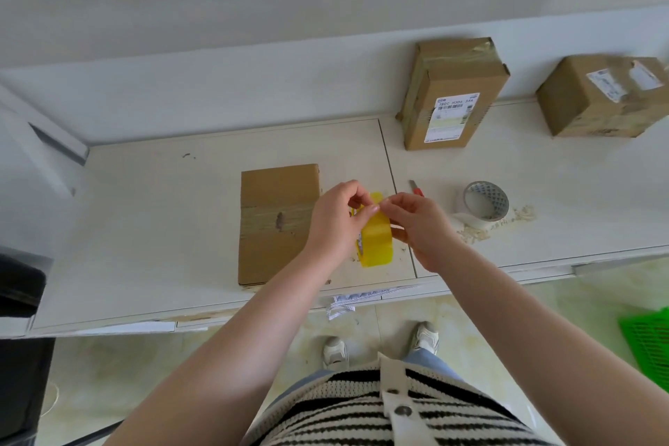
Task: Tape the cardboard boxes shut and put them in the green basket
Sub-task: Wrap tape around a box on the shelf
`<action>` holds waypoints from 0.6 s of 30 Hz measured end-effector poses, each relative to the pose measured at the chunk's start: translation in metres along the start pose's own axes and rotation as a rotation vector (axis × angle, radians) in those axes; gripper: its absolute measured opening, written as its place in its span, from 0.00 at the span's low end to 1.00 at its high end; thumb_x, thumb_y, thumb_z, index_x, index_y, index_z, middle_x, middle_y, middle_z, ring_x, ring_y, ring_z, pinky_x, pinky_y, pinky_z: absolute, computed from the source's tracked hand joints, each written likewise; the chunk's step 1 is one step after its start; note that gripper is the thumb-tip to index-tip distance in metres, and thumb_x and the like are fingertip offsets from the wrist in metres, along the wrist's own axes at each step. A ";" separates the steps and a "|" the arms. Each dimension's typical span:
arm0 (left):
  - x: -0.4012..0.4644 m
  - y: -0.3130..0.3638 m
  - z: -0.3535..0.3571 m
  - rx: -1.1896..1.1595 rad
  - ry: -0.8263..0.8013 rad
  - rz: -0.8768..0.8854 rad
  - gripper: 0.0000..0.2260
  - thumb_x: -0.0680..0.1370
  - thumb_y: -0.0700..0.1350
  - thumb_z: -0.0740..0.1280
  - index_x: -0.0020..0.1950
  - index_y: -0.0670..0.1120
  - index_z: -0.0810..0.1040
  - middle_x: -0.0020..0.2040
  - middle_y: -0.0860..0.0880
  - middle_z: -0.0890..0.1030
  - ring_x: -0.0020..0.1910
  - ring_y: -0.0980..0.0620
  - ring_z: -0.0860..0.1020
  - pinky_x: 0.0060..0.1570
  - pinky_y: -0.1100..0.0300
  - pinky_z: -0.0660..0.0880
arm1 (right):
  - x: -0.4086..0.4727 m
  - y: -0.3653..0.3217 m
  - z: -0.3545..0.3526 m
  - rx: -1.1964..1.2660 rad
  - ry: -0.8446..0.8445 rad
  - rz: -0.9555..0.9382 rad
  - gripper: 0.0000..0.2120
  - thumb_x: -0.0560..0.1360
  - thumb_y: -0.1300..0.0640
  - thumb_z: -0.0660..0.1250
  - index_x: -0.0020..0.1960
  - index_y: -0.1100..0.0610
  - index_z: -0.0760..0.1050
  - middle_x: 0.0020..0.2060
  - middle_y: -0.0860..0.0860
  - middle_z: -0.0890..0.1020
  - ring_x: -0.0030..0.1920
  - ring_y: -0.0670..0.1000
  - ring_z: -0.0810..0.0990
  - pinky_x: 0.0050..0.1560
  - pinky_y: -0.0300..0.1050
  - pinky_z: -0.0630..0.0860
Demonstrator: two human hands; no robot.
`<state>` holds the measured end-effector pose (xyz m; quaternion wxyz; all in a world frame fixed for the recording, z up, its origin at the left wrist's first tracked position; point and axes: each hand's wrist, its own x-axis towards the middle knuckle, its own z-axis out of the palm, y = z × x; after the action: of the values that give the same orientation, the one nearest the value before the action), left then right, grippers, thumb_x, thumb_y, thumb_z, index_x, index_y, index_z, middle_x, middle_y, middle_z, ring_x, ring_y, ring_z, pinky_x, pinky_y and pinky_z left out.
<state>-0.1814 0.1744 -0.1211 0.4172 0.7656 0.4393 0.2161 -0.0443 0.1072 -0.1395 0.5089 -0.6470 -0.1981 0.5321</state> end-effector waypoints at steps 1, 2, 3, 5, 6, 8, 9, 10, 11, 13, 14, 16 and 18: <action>0.001 0.002 0.002 -0.005 0.004 0.014 0.05 0.75 0.41 0.72 0.43 0.44 0.77 0.40 0.52 0.80 0.41 0.55 0.77 0.41 0.64 0.72 | 0.000 -0.004 0.000 -0.009 -0.009 0.009 0.06 0.77 0.59 0.68 0.43 0.59 0.78 0.39 0.53 0.82 0.41 0.51 0.81 0.44 0.43 0.78; 0.002 0.003 0.003 -0.004 0.012 0.024 0.06 0.75 0.41 0.72 0.43 0.44 0.76 0.39 0.52 0.80 0.40 0.55 0.77 0.40 0.64 0.72 | 0.000 -0.007 0.000 -0.008 -0.018 0.020 0.06 0.78 0.58 0.68 0.43 0.59 0.78 0.38 0.52 0.83 0.41 0.50 0.82 0.43 0.42 0.78; 0.003 0.004 0.004 -0.002 0.023 0.035 0.06 0.75 0.41 0.72 0.43 0.44 0.75 0.38 0.52 0.79 0.39 0.55 0.77 0.39 0.63 0.73 | -0.001 -0.010 0.000 0.007 -0.026 0.034 0.06 0.78 0.58 0.68 0.44 0.59 0.78 0.38 0.52 0.83 0.40 0.49 0.83 0.42 0.42 0.79; 0.006 0.006 0.004 0.001 0.045 0.067 0.07 0.75 0.40 0.72 0.43 0.44 0.74 0.38 0.53 0.79 0.38 0.56 0.76 0.39 0.62 0.73 | -0.001 -0.015 -0.001 0.067 -0.041 0.068 0.05 0.78 0.59 0.67 0.46 0.60 0.78 0.37 0.51 0.84 0.39 0.48 0.83 0.41 0.42 0.80; 0.007 0.007 0.004 0.008 0.053 0.086 0.07 0.75 0.41 0.72 0.45 0.44 0.75 0.38 0.53 0.78 0.38 0.55 0.76 0.38 0.62 0.73 | -0.001 -0.017 -0.002 0.097 -0.045 0.089 0.05 0.78 0.59 0.67 0.47 0.60 0.78 0.38 0.52 0.84 0.39 0.48 0.83 0.42 0.43 0.81; 0.008 0.009 0.003 0.039 0.066 0.129 0.10 0.75 0.41 0.73 0.54 0.46 0.75 0.41 0.53 0.79 0.39 0.55 0.77 0.39 0.64 0.73 | -0.002 -0.021 -0.003 0.145 -0.047 0.121 0.05 0.78 0.59 0.67 0.48 0.61 0.78 0.39 0.52 0.85 0.39 0.49 0.84 0.44 0.45 0.82; 0.008 0.010 0.003 0.053 0.071 0.145 0.17 0.75 0.41 0.73 0.61 0.48 0.73 0.44 0.53 0.78 0.39 0.56 0.77 0.39 0.67 0.72 | -0.003 -0.022 -0.003 0.157 -0.046 0.130 0.05 0.78 0.59 0.67 0.48 0.62 0.78 0.39 0.53 0.85 0.39 0.49 0.84 0.43 0.45 0.82; 0.009 0.011 0.002 0.059 0.074 0.157 0.22 0.74 0.40 0.73 0.65 0.50 0.70 0.48 0.53 0.77 0.38 0.57 0.77 0.38 0.71 0.72 | -0.004 -0.023 -0.003 0.162 -0.044 0.136 0.06 0.78 0.59 0.67 0.48 0.62 0.78 0.39 0.53 0.85 0.38 0.49 0.84 0.41 0.44 0.82; 0.009 0.012 0.001 0.057 0.080 0.171 0.24 0.74 0.40 0.73 0.66 0.50 0.68 0.53 0.52 0.74 0.37 0.58 0.76 0.38 0.71 0.73 | -0.005 -0.024 -0.003 0.161 -0.043 0.141 0.06 0.78 0.59 0.68 0.49 0.62 0.78 0.38 0.52 0.85 0.38 0.49 0.84 0.39 0.43 0.81; 0.007 0.013 -0.001 0.091 0.083 0.222 0.20 0.74 0.37 0.73 0.61 0.47 0.69 0.61 0.49 0.69 0.36 0.58 0.76 0.39 0.69 0.75 | -0.007 -0.026 -0.003 0.142 -0.046 0.148 0.06 0.78 0.59 0.67 0.50 0.63 0.78 0.38 0.52 0.85 0.38 0.49 0.84 0.37 0.41 0.80; 0.006 0.013 -0.002 0.122 0.076 0.247 0.16 0.75 0.36 0.72 0.58 0.47 0.70 0.64 0.48 0.66 0.36 0.58 0.76 0.39 0.68 0.76 | -0.007 -0.027 -0.003 0.125 -0.051 0.149 0.07 0.78 0.59 0.67 0.51 0.63 0.78 0.39 0.53 0.85 0.38 0.49 0.84 0.38 0.42 0.81; 0.003 0.012 -0.004 0.137 0.053 0.266 0.11 0.76 0.36 0.70 0.52 0.48 0.73 0.68 0.49 0.62 0.37 0.58 0.77 0.43 0.69 0.75 | -0.008 -0.030 -0.003 0.093 -0.062 0.152 0.09 0.78 0.59 0.68 0.53 0.65 0.78 0.42 0.55 0.85 0.41 0.51 0.84 0.43 0.45 0.82; 0.001 0.011 -0.007 0.124 0.039 0.256 0.09 0.77 0.37 0.70 0.50 0.51 0.74 0.70 0.49 0.61 0.37 0.58 0.77 0.46 0.71 0.73 | -0.008 -0.032 -0.003 0.068 -0.072 0.153 0.11 0.78 0.59 0.68 0.55 0.66 0.78 0.44 0.57 0.85 0.43 0.52 0.84 0.46 0.46 0.82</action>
<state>-0.1805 0.1758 -0.1081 0.3295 0.8355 0.3586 0.2546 -0.0352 0.1121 -0.1077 0.4810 -0.6229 -0.1482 0.5989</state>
